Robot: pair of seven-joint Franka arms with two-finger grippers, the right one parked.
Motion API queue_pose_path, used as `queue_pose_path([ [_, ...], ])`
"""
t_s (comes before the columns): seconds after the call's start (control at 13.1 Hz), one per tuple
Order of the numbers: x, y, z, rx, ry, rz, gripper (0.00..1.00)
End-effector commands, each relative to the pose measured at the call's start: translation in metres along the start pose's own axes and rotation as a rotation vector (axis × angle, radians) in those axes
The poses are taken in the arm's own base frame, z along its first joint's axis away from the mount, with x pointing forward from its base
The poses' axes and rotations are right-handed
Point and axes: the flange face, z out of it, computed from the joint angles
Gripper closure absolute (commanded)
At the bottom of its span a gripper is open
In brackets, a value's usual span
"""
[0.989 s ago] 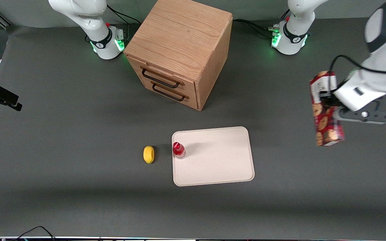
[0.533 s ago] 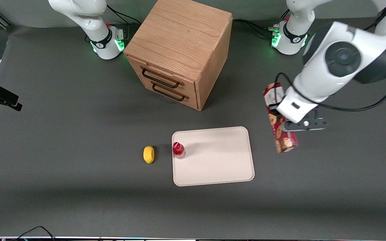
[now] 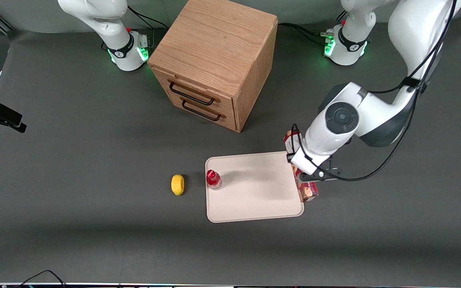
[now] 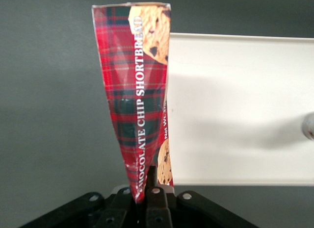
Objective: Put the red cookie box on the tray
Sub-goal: 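Carry the upright box over the white tray with the left gripper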
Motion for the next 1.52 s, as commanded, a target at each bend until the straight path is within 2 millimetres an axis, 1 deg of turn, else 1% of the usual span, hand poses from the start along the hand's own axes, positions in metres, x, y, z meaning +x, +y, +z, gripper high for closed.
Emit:
queue_pose_path([
  [0.0, -0.006, 0.028, 0.034, 0.002, 0.029, 0.007, 1.00],
  [0.08, -0.003, 0.027, 0.046, 0.012, 0.041, 0.016, 1.00],
  [0.3, -0.010, 0.038, 0.071, 0.030, 0.045, 0.040, 1.00],
  [0.46, -0.011, 0.041, 0.088, 0.034, 0.057, 0.047, 1.00],
  [0.76, -0.001, 0.031, 0.115, 0.055, 0.086, 0.071, 1.00],
  [0.84, -0.003, 0.031, 0.121, 0.055, 0.076, 0.073, 1.00],
  [1.14, -0.002, 0.033, 0.128, 0.033, 0.075, 0.071, 1.00],
  [1.22, -0.001, 0.033, 0.128, 0.032, 0.076, 0.072, 0.49],
  [1.29, -0.001, 0.033, 0.128, 0.032, 0.076, 0.075, 0.18],
  [1.37, -0.001, 0.032, 0.128, 0.035, 0.077, 0.079, 0.00],
  [1.45, -0.001, 0.033, 0.128, 0.034, 0.078, 0.081, 0.00],
])
